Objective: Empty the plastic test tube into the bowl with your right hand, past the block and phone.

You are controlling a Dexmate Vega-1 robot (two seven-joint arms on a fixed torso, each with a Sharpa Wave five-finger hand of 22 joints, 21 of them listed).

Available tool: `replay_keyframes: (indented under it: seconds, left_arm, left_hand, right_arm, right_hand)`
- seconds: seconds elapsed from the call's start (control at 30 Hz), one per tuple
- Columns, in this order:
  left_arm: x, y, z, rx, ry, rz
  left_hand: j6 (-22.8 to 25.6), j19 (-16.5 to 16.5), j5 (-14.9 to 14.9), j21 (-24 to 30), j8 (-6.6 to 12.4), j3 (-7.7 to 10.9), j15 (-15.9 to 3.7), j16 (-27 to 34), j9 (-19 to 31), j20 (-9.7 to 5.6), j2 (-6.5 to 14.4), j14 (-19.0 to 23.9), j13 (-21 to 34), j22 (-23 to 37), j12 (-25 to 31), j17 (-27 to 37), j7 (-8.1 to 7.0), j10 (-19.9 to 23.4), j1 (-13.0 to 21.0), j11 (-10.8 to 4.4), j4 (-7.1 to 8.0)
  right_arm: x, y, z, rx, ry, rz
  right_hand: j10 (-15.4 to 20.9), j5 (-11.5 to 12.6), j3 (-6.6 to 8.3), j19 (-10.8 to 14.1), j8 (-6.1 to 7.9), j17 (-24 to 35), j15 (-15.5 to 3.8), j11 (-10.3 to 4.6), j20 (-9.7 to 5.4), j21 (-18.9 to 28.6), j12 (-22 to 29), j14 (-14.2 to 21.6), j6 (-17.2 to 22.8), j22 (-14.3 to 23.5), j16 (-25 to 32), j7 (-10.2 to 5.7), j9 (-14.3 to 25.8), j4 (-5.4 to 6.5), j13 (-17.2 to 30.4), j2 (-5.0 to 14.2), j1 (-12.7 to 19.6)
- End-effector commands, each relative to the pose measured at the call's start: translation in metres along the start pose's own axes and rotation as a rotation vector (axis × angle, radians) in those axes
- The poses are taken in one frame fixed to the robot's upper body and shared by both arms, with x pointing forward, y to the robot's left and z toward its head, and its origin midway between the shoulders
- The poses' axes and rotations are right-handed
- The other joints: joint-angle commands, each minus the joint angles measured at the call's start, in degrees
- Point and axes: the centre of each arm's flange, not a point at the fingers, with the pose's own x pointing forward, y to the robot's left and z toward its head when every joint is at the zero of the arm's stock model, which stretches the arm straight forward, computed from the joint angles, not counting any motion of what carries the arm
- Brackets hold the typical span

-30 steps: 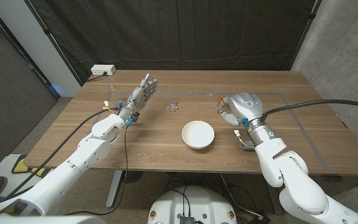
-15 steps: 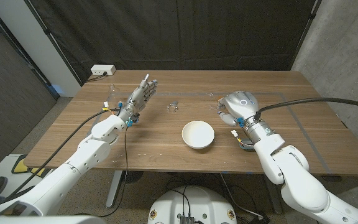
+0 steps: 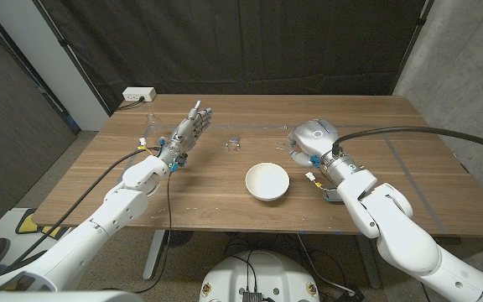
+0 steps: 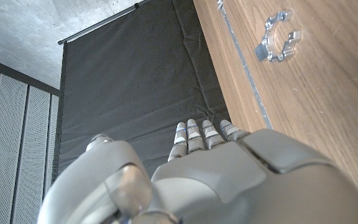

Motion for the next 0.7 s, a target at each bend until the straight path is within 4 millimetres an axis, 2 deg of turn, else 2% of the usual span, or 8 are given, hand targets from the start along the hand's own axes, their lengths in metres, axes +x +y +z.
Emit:
replay_keyframes:
  seconds: [0.03,0.7]
  left_arm:
    - [0.000,0.002,0.002,0.003,-0.006,-0.007]
    - [-0.004,-0.002,0.002,0.004,-0.012,-0.002]
  left_hand:
    - [0.55,-0.61,-0.16,0.33,-0.09,-0.33,0.01,0.25,0.29,0.00,0.08,0.04,0.17,0.32,-0.13,0.22,0.06,0.37,0.37,0.00,-0.04]
    - [0.56,-0.62,-0.25,0.35,-0.11,-0.55,0.04,0.25,0.29,-0.07,0.20,0.03,0.16,0.32,-0.15,0.22,0.07,0.36,0.49,0.10,-0.05]
  right_arm:
    - [0.009,-0.008,0.004,-0.085,-0.041,0.029]
    - [0.015,-0.022,0.001,-0.281,-0.104,0.051]
  right_hand:
    - [0.53,0.54,2.05,-0.51,1.94,0.07,-6.33,0.00,-3.01,-0.25,-0.45,0.20,2.91,0.26,-0.26,-3.02,0.57,1.56,-0.05,0.56,-0.58]
    - [-1.53,2.00,3.29,-2.00,3.39,0.42,-6.25,-0.09,-2.63,-0.61,-1.79,-1.18,2.25,0.35,-0.36,-1.74,2.06,1.92,-0.03,1.00,-1.88]
